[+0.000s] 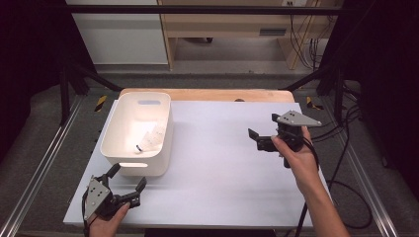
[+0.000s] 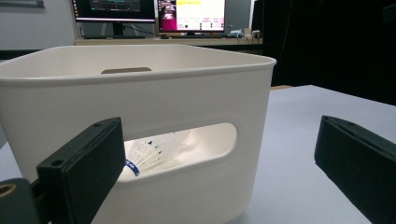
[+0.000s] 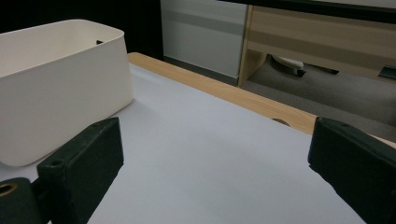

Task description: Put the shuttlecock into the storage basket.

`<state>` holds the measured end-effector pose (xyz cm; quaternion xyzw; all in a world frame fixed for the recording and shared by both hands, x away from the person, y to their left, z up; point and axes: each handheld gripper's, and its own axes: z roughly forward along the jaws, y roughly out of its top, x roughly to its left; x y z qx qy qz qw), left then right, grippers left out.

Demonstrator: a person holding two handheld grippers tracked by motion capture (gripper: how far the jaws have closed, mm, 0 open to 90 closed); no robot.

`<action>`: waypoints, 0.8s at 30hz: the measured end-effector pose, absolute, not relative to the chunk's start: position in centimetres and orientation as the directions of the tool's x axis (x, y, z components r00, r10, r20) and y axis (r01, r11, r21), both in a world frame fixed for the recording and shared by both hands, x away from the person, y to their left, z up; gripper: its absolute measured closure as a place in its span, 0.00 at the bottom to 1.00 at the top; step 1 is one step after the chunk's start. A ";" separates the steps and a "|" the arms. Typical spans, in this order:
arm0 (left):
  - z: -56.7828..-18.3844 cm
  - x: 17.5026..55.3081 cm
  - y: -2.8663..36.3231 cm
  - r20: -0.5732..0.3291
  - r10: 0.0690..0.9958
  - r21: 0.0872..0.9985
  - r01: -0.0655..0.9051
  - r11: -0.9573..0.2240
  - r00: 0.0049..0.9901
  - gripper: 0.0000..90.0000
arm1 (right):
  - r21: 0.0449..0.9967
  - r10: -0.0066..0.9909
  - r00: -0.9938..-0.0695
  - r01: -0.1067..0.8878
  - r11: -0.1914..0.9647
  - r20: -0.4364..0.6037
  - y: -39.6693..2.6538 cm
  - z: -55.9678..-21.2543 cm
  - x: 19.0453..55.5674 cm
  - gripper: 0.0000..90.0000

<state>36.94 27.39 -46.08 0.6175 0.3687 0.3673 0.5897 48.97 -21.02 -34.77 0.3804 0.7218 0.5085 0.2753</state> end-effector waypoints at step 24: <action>-46.0 36.8 27.4 0.016 0.884 0.999 0.023 -0.030 0.467 0.02 | 0.956 0.864 -0.504 0.261 0.132 0.018 -25.2 -36.6 44.8 0.04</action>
